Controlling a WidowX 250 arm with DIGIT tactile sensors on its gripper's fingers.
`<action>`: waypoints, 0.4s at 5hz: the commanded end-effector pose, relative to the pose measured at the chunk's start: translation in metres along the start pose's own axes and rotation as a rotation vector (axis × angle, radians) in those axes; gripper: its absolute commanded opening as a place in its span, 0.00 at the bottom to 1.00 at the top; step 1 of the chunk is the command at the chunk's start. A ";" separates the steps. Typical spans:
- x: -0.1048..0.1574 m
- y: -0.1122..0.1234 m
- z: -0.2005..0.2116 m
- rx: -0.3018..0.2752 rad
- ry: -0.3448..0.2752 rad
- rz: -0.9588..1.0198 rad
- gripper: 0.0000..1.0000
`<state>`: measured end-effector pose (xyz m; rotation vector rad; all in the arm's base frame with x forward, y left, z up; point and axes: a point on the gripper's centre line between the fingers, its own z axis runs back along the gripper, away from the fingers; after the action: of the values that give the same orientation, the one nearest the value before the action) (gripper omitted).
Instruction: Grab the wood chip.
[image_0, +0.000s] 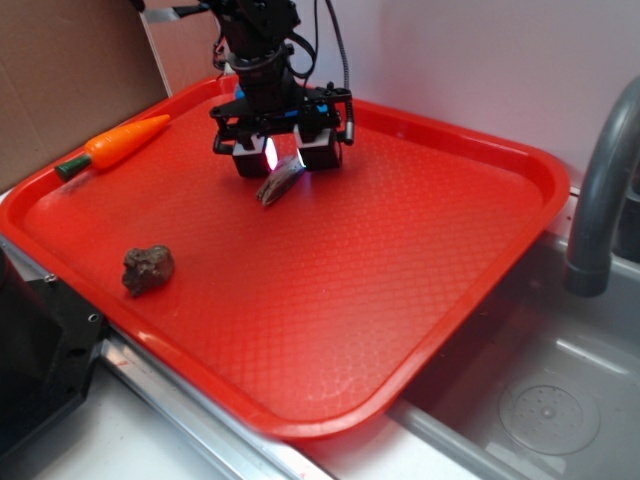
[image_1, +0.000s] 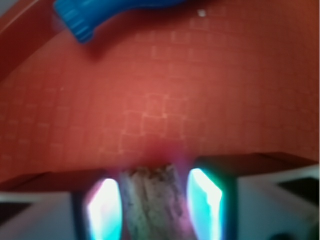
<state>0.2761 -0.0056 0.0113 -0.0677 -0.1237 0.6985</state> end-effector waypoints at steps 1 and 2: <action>-0.009 0.001 0.041 -0.045 0.003 -0.104 0.00; -0.013 0.007 0.092 -0.146 -0.026 -0.283 0.00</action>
<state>0.2461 -0.0168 0.0959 -0.1585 -0.1667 0.3964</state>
